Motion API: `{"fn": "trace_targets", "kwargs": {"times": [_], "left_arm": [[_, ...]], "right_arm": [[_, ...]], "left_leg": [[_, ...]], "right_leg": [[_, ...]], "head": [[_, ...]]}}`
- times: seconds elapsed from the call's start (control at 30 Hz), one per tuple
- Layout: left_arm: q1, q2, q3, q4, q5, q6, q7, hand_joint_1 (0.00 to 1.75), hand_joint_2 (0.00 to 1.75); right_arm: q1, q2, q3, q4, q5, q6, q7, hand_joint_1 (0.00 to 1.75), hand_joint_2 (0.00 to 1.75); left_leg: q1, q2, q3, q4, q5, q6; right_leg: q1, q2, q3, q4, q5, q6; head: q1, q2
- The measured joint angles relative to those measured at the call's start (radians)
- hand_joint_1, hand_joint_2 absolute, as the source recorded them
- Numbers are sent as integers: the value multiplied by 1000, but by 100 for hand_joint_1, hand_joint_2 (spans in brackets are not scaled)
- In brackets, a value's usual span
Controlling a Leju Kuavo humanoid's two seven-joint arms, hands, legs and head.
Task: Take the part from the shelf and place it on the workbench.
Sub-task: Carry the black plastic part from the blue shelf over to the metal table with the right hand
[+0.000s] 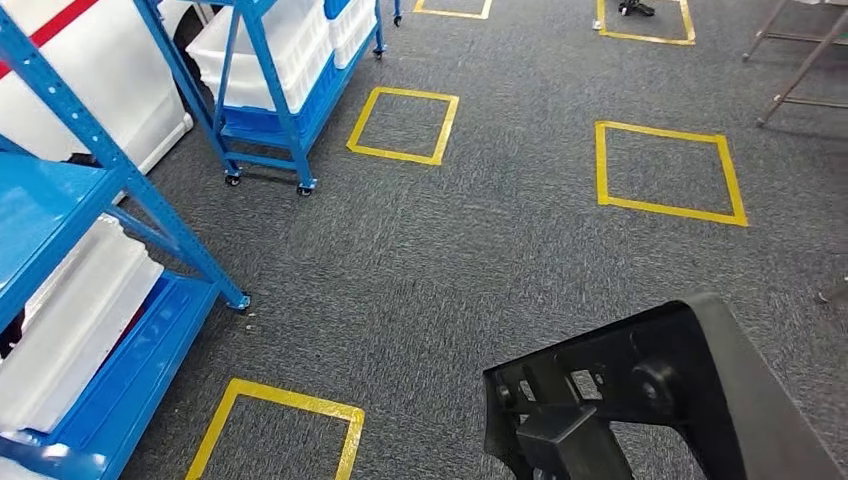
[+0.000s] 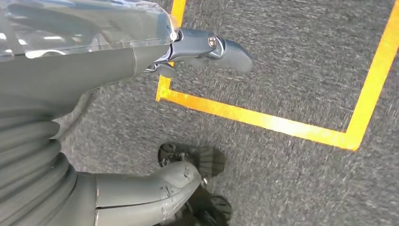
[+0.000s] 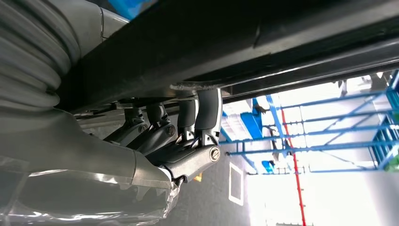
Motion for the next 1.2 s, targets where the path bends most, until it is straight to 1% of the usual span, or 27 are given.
{"fn": "trace_targets", "kwargs": {"times": [0.07, 0.1, 0.13, 0.17, 0.23, 0.3, 0.33, 0.37, 0.4, 0.47, 0.5, 0.53, 0.57, 0.6, 0.63, 0.67, 0.73, 0.8, 0.87, 0.9, 0.97, 1.03, 1.07, 1.1, 1.13, 1.17, 1.2], "left_arm": [[6, 1, 0, 0, 0, 0, 0, 0, 175], [7, 1, 0, 0, 0, 0, 0, 0, 175], [8, 1, 0, 0, 0, 0, 0, 0, 175], [8, 1, 0, 0, 0, 0, 0, 0, 175], [8, 1, 0, 0, 0, -1, 1, 0, 175], [8, 1, 0, 0, -1, -1, 2, 0, 175], [8, 1, 0, 0, -2, -2, 2, 0, 175], [6, 1, 0, 0, -3, -2, 3, 0, 175], [5, 1, 0, 0, -5, -3, 3, 0, 175], [3, 1, 0, 0, -8, -4, 3, 0, 175], [5, 1, -1, 0, -9, -4, 2, 0, 175], [7, 1, -1, 0, -10, -4, 2, 0, 175], [9, 1, -1, 0, -11, -4, 2, 0, 175], [11, 2, -1, 0, -11, -4, 2, 0, 175], [10, 2, -1, 0, -11, -4, 2, 0, 175], [9, 2, -1, 0, -11, -4, 2, 0, 175], [6, 2, -1, 0, -12, -5, 1, 0, 175], [4, 1, -3, 0, -13, -6, 0, 0, 175], [1, 1, -5, 0, -14, -7, -2, 0, 175], [-1, 1, -6, 0, -15, -8, -2, 0, 175], [-2, 0, -9, 0, -16, -8, -3, 0, 175], [1, 0, -11, 0, -16, -9, -4, 0, 175], [4, 1, -12, 0, -16, -9, -3, 0, 175], [6, 1, -13, 0, -16, -10, -2, 0, 175], [8, 1, -13, 0, -16, -11, 0, 0, 175], [8, 1, -14, 0, -15, -12, 3, 0, 175], [8, 1, -14, 0, -14, -12, 6, 0, 175]], "right_arm": [[0, 0, 1, 0, 1, 1, 0, 175, 175], [0, 1, 1, 0, 2, 1, 0, 175, 175], [0, 1, 1, 1, 2, 1, 0, 175, 175], [0, 1, 1, 1, 3, 2, 0, 175, 175], [0, 1, 1, 1, 5, 3, -1, 175, 175], [0, 1, 2, 1, 7, 8, -2, 175, 175], [0, 1, 2, 1, 9, 10, -3, 175, 175], [1, 1, 3, 1, 10, 12, -4, 175, 175], [3, 1, 3, 0, 11, 14, -5, 175, 175], [3, 1, 3, -1, 13, 17, -6, 175, 175], [2, 1, 3, -1, 13, 18, -6, 175, 175], [1, 1, 3, -2, 14, 19, -6, 175, 175], [0, 1, 3, -2, 14, 20, -6, 175, 175], [1, 1, 3, -2, 14, 21, -6, 175, 175], [1, 1, 3, -2, 14, 21, -6, 175, 175], [1, 1, 3, -2, 14, 21, -6, 175, 175], [0, 1, 3, -2, 14, 22, -7, 175, 175], [-1, 1, 3, -2, 16, 25, -8, 175, 175], [0, 1, 3, -3, 18, 27, -10, 175, 175], [0, 1, 3, -3, 19, 28, -11, 175, 175], [0, 1, 3, -4, 21, 29, -11, 175, 175], [-2, 1, 4, -5, 21, 29, -11, 175, 175], [-3, 1, 4, -5, 21, 30, -11, 175, 175], [-3, 1, 4, -5, 21, 31, -11, 175, 175], [-3, 1, 4, -4, 21, 32, -11, 175, 175], [-3, 1, 4, -4, 21, 33, -11, 175, 175], [-3, 1, 4, -4, 22, 35, -11, 175, 175]], "left_leg": [[1, -21, -60, 128, -48, -3], [1, -23, -74, 153, -45, -3], [2, -25, -72, 139, -22, -4], [4, -32, -51, 86, 17, -4], [12, -79, 3, -47, 78, -5], [14, -117, 25, -107, 91, -2], [12, -117, 25, -109, 90, 2], [11, -105, 25, -110, 93, 8], [10, -92, 26, -113, 97, 15], [11, -63, 26, -121, 104, 29], [8, -46, 25, -123, 105, 33], [6, -30, 23, -123, 105, 36], [3, -12, 22, -123, 105, 37], [2, 4, 21, -123, 104, 38], [1, 20, 21, -123, 103, 38], [0, 34, 23, -123, 102, 37], [-2, 56, 29, -123, 97, 33], [-4, 73, 35, -123, 93, 26], [-5, 91, 42, -127, 91, 16], [-4, 90, 45, -126, 87, 11], [-2, 45, 32, -86, 56, 2], [1, -10, -23, 35, -10, -4], [1, -20, -56, 104, -38, -7], [1, -23, -80, 151, -48, -9], [2, -24, -88, 161, -37, -10], [4, -27, -76, 129, -5, -11], [7, -40, -50, 63, 39, -12]], "right_leg": [[1, 26, -1, 2, 1, -2], [1, 41, 0, 3, 1, -3], [1, 56, 0, 6, 0, -2], [0, 71, 1, 10, -1, 0], [-2, 100, -3, 22, -5, 7], [-2, 126, -14, 31, -5, 20], [-3, 139, -20, 32, -2, 27], [-5, 150, -24, 30, 1, 34], [-6, 144, -29, 35, -1, 39], [-4, 88, -57, 89, -36, 46], [-2, 50, -84, 144, -69, 48], [-2, 27, -115, 208, -102, 50], [-3, 16, -142, 265, -126, 52], [-4, 11, -157, 299, -133, 53], [-4, 8, -152, 295, -121, 52], [-3, 2, -127, 251, -93, 50], [4, -34, -46, 110, -35, 40], [14, -61, -3, 27, -17, 28], [18, -47, -3, 16, -17, 20], [15, -36, -1, 11, -14, 15], [7, -15, 4, -1, -6, 4], [3, 8, 5, -4, -3, -3], [4, 21, 5, -3, -3, -4], [4, 35, 5, -2, -4, -4], [3, 50, 6, 0, -4, -4], [2, 66, 7, 3, -5, -2], [1, 81, 8, 7, -8, 0]], "head": [[-2, 0], [-2, 0], [-2, 0], [-2, 0], [-2, 0], [-2, 0], [-1, 0], [-1, 0], [0, 0], [6, 0], [10, 0], [14, 0], [14, 0], [15, 0], [15, 0], [15, 0], [15, 0], [14, 0], [13, 0], [13, 0], [12, 0], [9, 0], [8, 0], [7, 0], [7, 0], [7, 0], [7, 0]]}}
